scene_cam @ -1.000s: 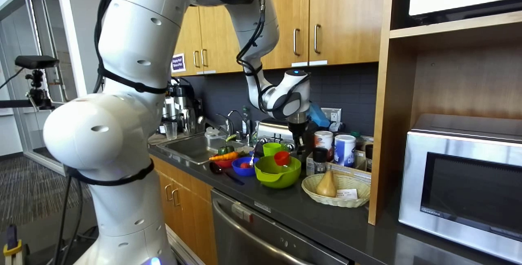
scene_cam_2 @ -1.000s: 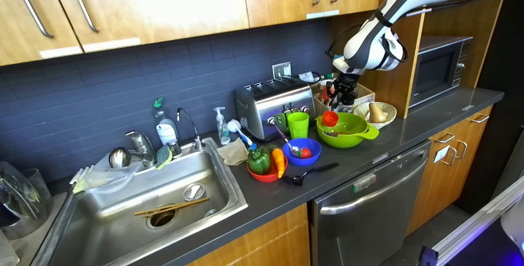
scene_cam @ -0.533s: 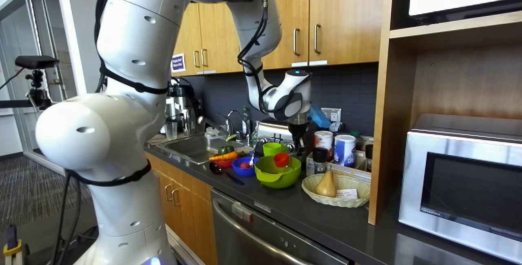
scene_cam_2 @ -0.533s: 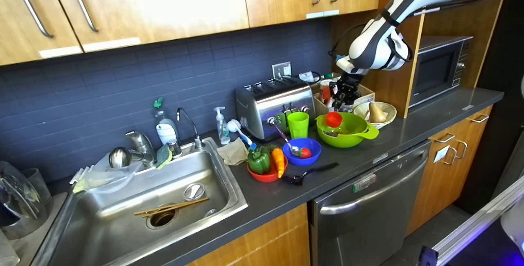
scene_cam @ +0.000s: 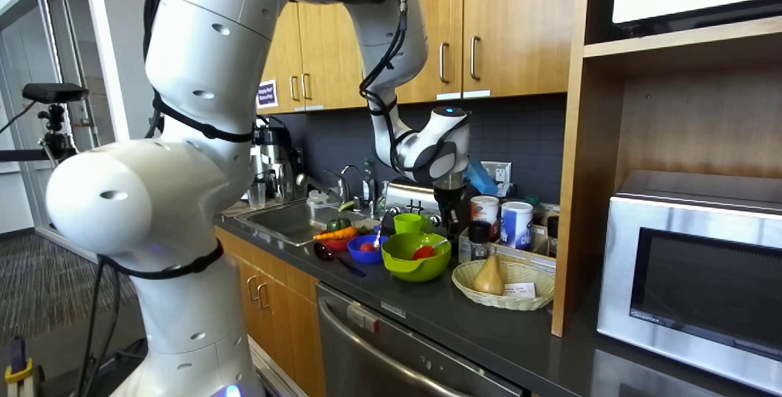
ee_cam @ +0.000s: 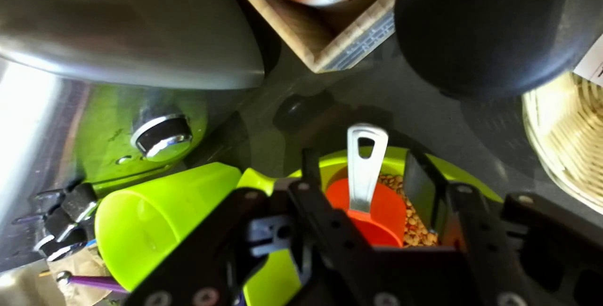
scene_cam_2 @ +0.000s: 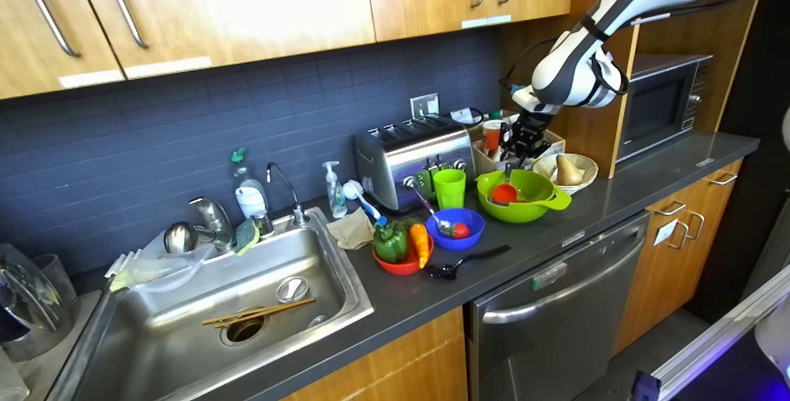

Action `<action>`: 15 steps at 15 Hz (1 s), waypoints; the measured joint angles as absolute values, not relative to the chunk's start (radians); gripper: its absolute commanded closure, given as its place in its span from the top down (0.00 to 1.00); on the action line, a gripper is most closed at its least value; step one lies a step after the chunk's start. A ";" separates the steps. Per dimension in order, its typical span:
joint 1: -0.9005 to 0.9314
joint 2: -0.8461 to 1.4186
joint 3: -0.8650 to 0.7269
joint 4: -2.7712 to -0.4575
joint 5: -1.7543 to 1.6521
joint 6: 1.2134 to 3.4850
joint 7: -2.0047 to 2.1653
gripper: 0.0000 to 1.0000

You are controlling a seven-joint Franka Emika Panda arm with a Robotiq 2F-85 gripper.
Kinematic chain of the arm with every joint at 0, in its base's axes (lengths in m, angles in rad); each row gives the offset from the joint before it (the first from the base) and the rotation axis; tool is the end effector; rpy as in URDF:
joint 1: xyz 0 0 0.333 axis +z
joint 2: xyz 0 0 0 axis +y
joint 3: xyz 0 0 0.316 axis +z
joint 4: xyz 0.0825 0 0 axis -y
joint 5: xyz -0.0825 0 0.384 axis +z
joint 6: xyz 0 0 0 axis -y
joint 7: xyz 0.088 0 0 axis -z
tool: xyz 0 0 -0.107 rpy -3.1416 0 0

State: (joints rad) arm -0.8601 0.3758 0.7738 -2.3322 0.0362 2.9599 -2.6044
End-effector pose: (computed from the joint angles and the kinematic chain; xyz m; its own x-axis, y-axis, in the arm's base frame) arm 0.5493 -0.0501 0.2582 -0.7110 0.6894 -0.1384 0.5961 0.6953 0.4015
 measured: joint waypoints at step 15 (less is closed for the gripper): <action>-0.205 0.253 0.158 -2.306 -0.235 2.676 -2.095 1.00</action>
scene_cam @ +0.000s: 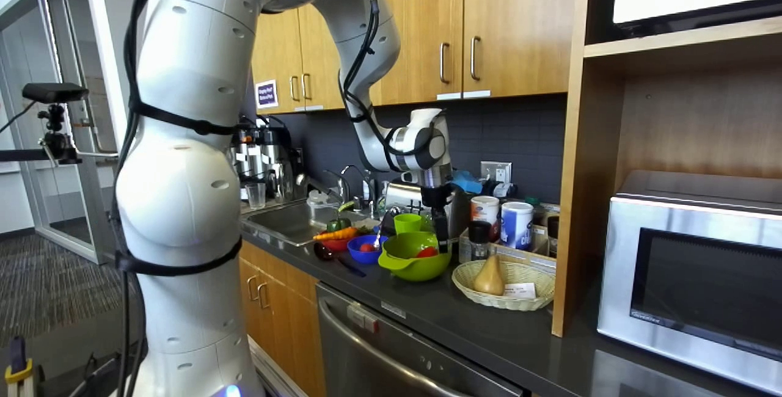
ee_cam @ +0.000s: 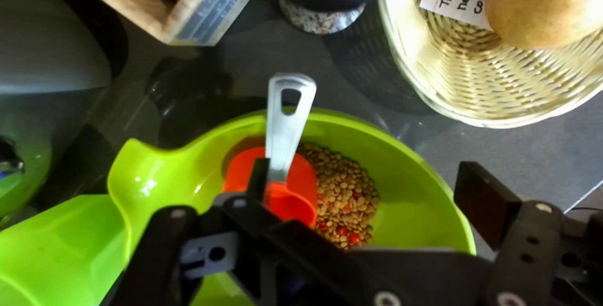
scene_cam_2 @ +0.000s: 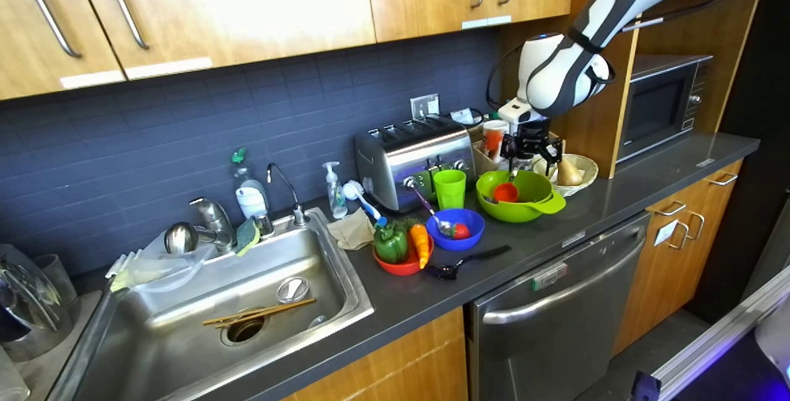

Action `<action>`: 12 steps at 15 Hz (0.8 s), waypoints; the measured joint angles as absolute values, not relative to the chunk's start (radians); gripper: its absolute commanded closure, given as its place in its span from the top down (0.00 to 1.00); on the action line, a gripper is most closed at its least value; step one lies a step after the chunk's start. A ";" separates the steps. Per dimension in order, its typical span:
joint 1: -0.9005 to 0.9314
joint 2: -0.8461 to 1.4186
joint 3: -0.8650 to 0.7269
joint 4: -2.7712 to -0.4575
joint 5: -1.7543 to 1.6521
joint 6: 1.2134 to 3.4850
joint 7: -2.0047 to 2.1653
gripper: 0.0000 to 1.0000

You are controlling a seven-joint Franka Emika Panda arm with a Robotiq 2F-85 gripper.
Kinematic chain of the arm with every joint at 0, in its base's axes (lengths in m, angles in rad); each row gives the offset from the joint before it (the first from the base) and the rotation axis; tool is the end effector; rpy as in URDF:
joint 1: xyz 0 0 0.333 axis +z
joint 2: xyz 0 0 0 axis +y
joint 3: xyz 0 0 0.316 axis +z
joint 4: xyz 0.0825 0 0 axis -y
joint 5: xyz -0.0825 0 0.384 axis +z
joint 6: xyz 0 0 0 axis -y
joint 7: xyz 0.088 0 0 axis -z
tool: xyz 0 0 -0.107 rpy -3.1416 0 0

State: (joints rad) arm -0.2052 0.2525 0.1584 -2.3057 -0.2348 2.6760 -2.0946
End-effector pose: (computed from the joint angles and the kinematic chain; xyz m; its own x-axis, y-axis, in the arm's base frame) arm 0.5386 -0.0174 0.2489 -0.6148 0.7769 -0.1358 0.7784 0.6254 0.0545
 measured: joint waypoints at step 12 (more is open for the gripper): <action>0.017 0.261 0.036 -2.183 -0.479 2.397 -1.724 1.00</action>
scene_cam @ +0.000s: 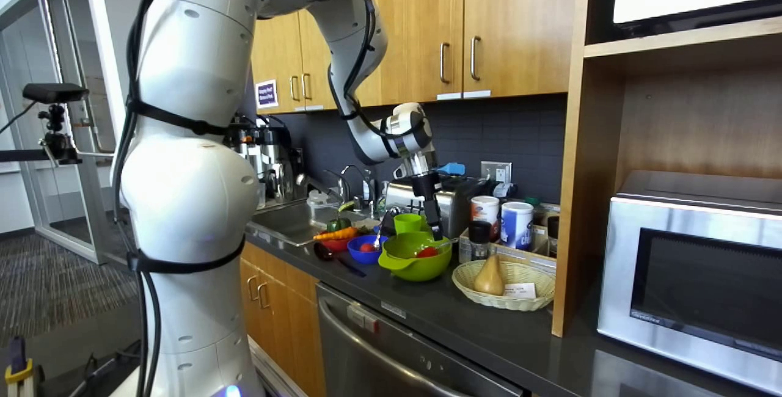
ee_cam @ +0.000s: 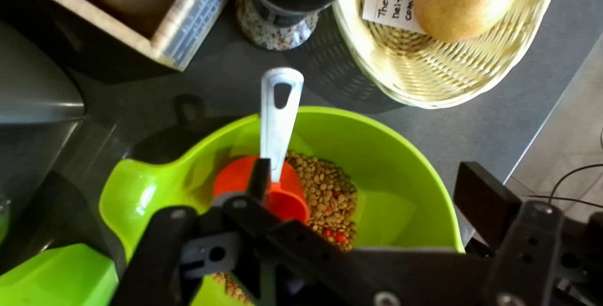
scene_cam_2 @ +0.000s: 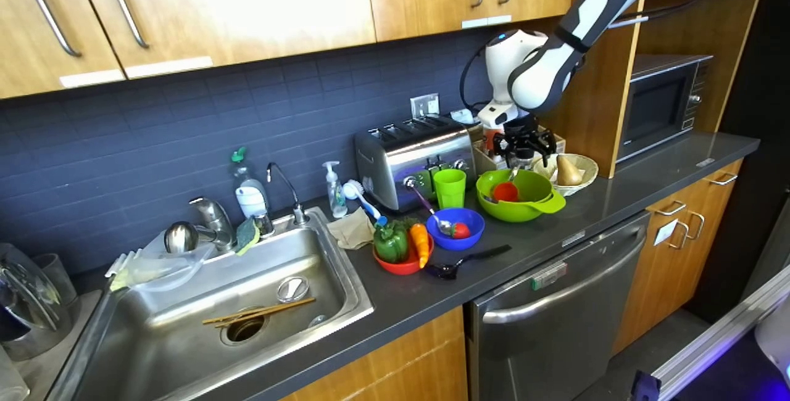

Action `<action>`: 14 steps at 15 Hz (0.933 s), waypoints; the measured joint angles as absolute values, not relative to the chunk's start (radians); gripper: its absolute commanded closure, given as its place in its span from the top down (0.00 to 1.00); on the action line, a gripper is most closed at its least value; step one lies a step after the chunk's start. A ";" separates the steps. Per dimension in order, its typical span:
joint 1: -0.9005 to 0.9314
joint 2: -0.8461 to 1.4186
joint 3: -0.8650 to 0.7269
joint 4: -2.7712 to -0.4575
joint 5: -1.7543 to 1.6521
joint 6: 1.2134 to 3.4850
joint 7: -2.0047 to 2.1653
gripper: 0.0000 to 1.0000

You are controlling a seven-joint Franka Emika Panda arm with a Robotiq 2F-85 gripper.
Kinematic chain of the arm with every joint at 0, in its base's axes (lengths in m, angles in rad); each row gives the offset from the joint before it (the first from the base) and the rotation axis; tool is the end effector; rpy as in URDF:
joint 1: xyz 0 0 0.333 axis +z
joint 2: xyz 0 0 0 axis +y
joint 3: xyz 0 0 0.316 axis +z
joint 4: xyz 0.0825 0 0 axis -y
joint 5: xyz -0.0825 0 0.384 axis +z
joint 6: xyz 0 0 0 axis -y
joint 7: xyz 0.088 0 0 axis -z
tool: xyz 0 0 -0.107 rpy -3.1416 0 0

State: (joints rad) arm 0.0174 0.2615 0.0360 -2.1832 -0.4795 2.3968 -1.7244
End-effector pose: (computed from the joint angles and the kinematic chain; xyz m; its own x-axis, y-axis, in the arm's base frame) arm 0.5540 0.0259 0.2649 -0.5351 0.8006 -0.2695 0.8443 0.5170 -0.1407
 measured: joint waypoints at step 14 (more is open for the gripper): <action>0.097 0.472 0.045 -1.903 -0.542 2.026 -1.658 1.00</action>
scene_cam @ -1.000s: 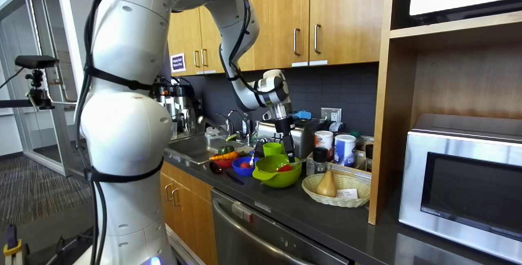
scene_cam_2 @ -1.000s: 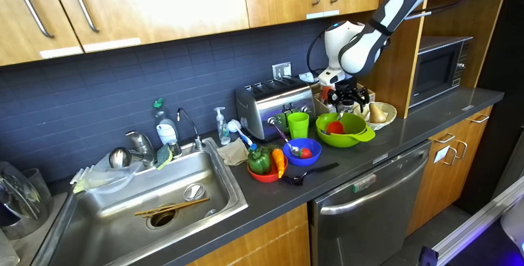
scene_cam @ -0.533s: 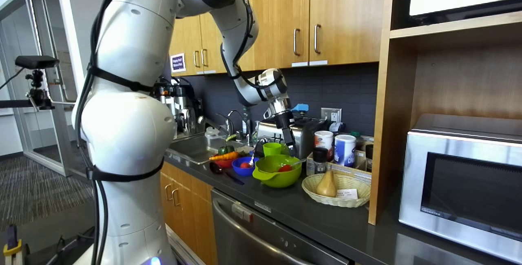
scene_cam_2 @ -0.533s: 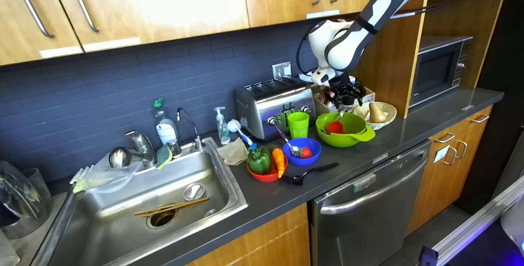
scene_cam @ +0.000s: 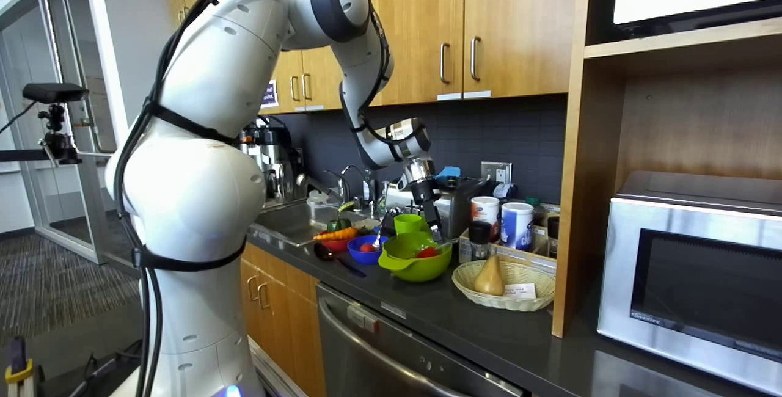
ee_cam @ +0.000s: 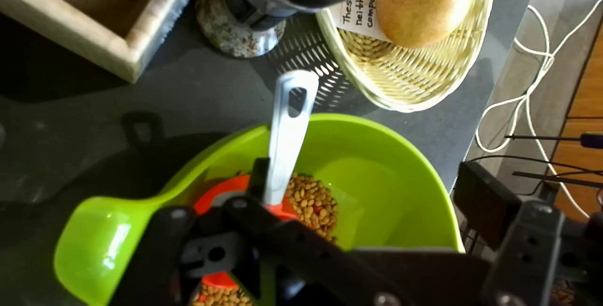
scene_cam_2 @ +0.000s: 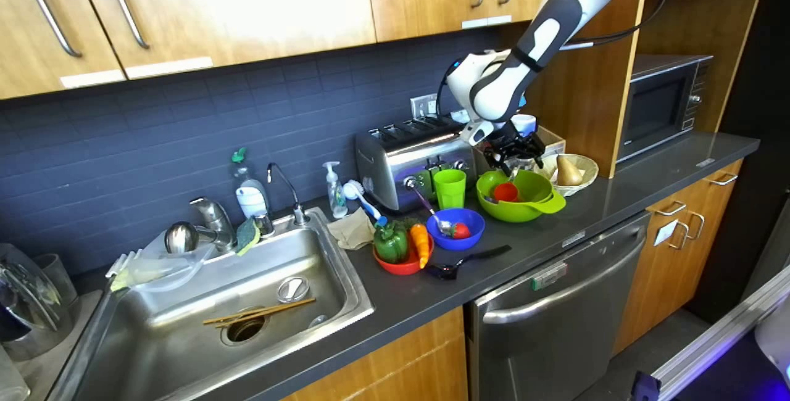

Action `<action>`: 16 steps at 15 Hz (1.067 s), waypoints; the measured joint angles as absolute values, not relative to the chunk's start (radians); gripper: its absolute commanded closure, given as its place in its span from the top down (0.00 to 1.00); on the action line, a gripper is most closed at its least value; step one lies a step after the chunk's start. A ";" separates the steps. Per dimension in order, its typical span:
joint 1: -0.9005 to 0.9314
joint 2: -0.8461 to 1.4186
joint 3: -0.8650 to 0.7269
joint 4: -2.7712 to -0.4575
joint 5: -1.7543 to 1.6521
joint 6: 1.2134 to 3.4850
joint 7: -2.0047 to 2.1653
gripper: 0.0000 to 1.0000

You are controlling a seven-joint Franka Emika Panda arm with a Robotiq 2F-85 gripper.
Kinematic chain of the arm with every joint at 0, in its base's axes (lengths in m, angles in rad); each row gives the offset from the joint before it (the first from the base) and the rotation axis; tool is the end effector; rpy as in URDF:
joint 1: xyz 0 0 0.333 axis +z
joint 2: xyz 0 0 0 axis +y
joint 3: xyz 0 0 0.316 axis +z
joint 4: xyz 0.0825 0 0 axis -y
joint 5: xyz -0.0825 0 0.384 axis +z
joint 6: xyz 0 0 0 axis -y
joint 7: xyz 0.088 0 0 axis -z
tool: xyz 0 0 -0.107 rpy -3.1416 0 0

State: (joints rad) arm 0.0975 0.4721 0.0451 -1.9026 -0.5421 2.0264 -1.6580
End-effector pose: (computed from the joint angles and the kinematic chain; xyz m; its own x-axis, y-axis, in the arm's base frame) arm 0.5934 0.0544 0.2324 -0.5589 0.7706 -0.3061 0.8084 0.4241 -0.4082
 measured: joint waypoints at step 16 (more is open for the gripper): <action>0.129 0.536 0.085 -1.813 -0.615 1.926 -1.634 1.00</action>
